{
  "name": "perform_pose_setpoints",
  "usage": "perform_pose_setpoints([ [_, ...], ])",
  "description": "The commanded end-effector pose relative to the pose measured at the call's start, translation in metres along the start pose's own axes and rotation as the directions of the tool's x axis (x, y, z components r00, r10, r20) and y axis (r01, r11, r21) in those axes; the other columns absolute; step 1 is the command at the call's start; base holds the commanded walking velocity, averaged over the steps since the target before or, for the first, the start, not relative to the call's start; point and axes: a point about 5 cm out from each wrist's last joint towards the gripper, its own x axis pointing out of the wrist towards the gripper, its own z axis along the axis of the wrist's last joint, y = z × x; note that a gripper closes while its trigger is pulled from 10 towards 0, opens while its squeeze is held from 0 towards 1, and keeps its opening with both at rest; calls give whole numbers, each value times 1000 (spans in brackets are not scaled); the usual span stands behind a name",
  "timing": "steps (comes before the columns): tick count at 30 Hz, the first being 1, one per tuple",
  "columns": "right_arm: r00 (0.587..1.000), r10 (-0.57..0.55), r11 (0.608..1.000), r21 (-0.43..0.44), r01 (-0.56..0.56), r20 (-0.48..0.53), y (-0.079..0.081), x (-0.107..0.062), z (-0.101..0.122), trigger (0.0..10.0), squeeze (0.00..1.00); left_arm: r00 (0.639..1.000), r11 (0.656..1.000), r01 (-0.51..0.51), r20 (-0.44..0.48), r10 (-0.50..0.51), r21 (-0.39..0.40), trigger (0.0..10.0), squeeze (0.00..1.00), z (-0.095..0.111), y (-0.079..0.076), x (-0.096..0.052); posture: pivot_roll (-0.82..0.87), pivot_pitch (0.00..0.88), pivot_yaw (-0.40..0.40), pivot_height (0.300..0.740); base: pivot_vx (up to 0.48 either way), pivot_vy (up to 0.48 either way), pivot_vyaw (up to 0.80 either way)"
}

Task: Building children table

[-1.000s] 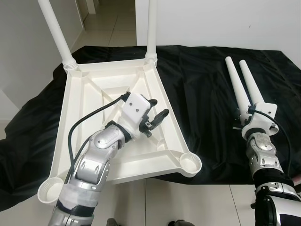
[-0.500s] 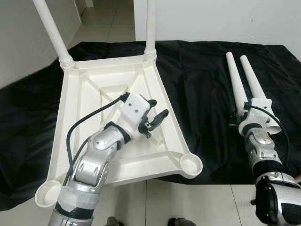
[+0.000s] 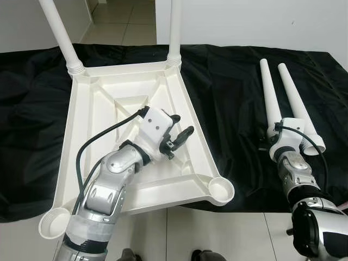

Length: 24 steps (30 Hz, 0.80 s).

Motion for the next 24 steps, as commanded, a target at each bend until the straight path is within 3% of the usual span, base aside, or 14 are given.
perform_pose_setpoints([
  [1, 999, 14, 1000, 28, -14, -28, 3, -1, -7, 0, 0, 996, 996, -85, 2, 85, 8, 10000, 0, 2, 5, -2, -45, 133, 15, 740, 0, 0, 0],
  [6, 999, 22, 997, 74, -19, -35, 0, -1, -8, 0, 0, 996, 996, -85, 4, 85, 4, 10000, 0, 4, 6, -1, -42, 146, 1, 740, 0, 0, 0],
  [14, 998, 53, 998, 23, -52, -36, 2, -3, -10, 0, 0, 997, 997, -72, 0, 72, 3, 10000, 0, 4, 7, 0, -31, 160, -20, 740, 0, 0, 0],
  [15, 998, 64, 998, 6, -64, -22, 4, -3, -9, 10000, 0, 997, 997, -81, -1, 81, 5, 10000, 0, 4, 9, -2, -28, 153, -28, 740, 0, 0, 0],
  [20, 992, 125, 992, 28, -126, 28, 13, -2, -5, 10000, 0, 991, 991, -130, -10, 130, -13, 10000, 0, 4, 17, -2, -28, 134, -34, 740, 0, 0, 0],
  [24, 991, 123, 992, -27, -121, 61, 17, -1, 0, 10000, 0, 988, 988, -151, 5, 151, -19, 10000, 0, 8, 21, 0, -33, 124, -34, 740, 0, 0, 0],
])
